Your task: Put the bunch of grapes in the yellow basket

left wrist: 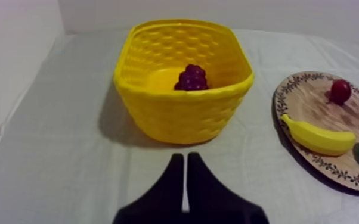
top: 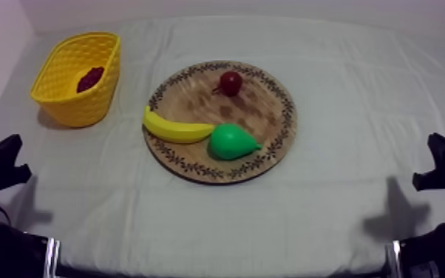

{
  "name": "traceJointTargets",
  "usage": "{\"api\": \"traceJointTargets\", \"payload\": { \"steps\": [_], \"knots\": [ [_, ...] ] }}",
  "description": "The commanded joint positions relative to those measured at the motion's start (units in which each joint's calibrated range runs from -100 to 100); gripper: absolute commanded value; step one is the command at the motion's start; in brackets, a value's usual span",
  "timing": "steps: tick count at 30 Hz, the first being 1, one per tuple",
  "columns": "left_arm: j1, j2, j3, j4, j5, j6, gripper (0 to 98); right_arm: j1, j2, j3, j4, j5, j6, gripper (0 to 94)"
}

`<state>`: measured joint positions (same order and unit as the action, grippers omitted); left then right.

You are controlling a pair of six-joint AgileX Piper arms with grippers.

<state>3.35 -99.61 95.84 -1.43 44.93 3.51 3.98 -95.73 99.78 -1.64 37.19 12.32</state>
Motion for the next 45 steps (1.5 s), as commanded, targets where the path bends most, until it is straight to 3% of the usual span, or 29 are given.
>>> {"api": "traceJointTargets", "payload": {
  "steps": [1,9,14,22,26,32,45],
  "knots": [
    [-0.06,-0.18,0.30,-0.25,-1.03,0.14,0.0,0.00,-0.02,-0.01,0.00,-0.01,-0.04,0.5],
    [0.13,-0.37,3.29,-0.52,-10.22,0.82,0.0,0.00,-0.02,-0.01,0.00,-0.01,-0.03,0.5],
    [0.14,-0.38,3.83,-0.59,-13.43,-1.85,0.0,0.00,-0.02,-0.01,0.00,-0.01,-0.03,0.5],
    [-0.11,-0.39,3.93,-0.60,-14.09,-3.69,0.0,0.00,-0.02,-0.01,0.00,-0.01,-0.03,0.5],
    [-0.31,-0.39,3.66,-0.72,-11.47,-5.48,0.0,0.00,-0.02,-0.01,0.00,-0.01,-0.03,0.5],
    [-0.56,-0.39,3.69,-0.83,-11.00,-1.17,0.5,0.00,-0.02,-0.01,0.00,-0.01,-0.04,0.5],
    [-0.56,-0.39,3.83,-0.84,-11.38,-3.17,0.1,0.00,-0.02,-0.01,0.00,-0.01,-0.03,0.5]
  ]
}}
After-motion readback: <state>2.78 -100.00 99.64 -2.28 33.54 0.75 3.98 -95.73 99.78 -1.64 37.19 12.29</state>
